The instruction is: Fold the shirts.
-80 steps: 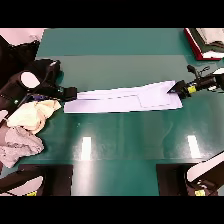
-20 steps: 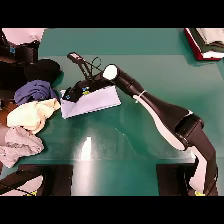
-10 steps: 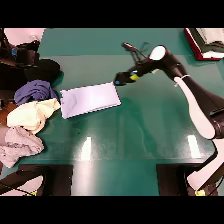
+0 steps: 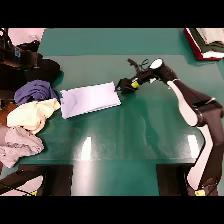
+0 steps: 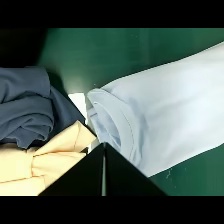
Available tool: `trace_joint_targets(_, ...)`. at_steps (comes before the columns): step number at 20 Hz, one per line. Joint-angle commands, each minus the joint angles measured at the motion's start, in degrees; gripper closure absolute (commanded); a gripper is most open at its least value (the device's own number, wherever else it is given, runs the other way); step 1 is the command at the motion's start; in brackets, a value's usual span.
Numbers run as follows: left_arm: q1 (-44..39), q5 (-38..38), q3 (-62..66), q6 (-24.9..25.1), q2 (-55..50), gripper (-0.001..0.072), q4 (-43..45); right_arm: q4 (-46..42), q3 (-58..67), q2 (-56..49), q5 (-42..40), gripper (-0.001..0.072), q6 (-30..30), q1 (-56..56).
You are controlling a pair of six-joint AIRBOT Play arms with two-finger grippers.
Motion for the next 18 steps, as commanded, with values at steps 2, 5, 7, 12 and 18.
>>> trace_joint_targets(2,0.0,-0.2,-0.1,0.0,0.0,0.0678,0.0,3.0,5.1,-5.4,1.1,0.0017,1.0,4.7)
trace_joint_targets(5,0.0,-0.2,-0.1,0.0,0.0,0.0679,0.0,3.6,5.1,-5.5,-1.8,0.0293,0.8,6.6)
trace_joint_targets(7,0.0,-0.2,-0.1,0.0,0.0,0.0678,0.0,3.6,5.1,-5.3,-2.0,0.0698,-1.4,6.5)
trace_joint_targets(12,0.0,-0.2,-0.1,0.0,0.0,0.0679,0.0,-1.0,5.1,2.2,0.9,0.0697,-3.2,0.5)
trace_joint_targets(18,0.0,-0.1,-0.1,0.0,0.0,0.0679,0.0,-13.9,-5.9,20.7,-0.6,0.0697,-1.8,-17.2)
